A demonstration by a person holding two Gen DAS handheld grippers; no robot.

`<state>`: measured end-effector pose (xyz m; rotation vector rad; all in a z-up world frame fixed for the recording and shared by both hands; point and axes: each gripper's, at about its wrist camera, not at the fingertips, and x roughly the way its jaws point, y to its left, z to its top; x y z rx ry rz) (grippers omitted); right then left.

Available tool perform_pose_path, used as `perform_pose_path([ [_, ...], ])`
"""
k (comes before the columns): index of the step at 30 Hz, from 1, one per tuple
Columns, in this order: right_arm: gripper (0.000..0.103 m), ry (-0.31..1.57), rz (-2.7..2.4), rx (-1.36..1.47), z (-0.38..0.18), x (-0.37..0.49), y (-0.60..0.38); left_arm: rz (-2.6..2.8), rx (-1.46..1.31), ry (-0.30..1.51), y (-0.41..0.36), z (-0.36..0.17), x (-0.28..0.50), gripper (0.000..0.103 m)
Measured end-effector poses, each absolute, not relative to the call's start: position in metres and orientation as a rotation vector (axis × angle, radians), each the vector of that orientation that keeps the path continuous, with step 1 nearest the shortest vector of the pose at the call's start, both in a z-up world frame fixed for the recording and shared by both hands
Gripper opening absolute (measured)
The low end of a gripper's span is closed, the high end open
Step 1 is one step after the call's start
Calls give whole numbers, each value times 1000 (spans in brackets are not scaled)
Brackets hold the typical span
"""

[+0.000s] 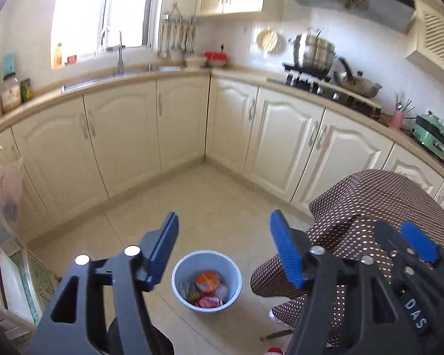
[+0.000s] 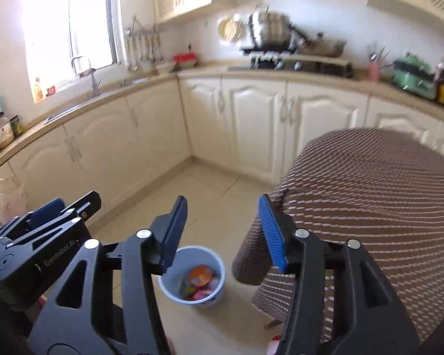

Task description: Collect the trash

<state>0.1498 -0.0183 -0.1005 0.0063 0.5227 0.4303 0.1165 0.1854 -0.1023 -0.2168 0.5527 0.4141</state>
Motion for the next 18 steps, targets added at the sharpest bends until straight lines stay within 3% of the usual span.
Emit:
perform_pose_path([
  [11,71,368,344,45,-78,90,-76,399,-119,390,135,-73,69,84],
  [18,80,295,293,50,-65,76,-96,366,-114,338,118,-60,54,87],
])
